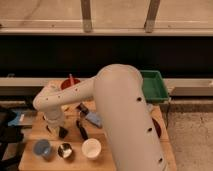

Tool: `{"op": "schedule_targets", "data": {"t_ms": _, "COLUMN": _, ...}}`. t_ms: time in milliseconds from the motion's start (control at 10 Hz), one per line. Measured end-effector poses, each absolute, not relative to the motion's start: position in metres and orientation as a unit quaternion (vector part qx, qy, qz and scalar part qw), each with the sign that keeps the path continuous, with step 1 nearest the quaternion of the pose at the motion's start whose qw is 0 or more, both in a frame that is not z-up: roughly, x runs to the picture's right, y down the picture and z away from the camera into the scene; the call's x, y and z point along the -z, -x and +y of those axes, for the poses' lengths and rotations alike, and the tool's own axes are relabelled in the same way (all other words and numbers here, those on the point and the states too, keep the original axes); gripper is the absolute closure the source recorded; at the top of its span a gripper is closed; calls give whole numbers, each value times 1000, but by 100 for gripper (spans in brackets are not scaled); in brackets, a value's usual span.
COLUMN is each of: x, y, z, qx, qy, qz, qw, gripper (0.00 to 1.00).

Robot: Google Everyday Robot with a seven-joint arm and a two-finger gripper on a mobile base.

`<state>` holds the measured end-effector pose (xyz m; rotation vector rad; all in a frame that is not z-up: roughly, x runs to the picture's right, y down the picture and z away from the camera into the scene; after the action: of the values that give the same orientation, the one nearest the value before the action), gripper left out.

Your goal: Wipe table surface with eraser

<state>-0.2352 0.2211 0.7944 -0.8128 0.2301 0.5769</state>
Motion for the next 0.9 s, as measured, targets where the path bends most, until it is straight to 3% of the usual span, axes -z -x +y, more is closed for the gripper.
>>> {"op": "schedule_targets", "data": {"t_ms": 400, "x": -799, "y": 190, "z": 216, "qx": -329, "qy": 399, "qz": 120, "qw": 847, "gripper": 100}}
{"op": "schedule_targets", "data": {"t_ms": 900, "x": -811, "y": 213, "z": 190, "qx": -331, "qy": 393, "qz": 96, "qw": 852, "gripper": 100}}
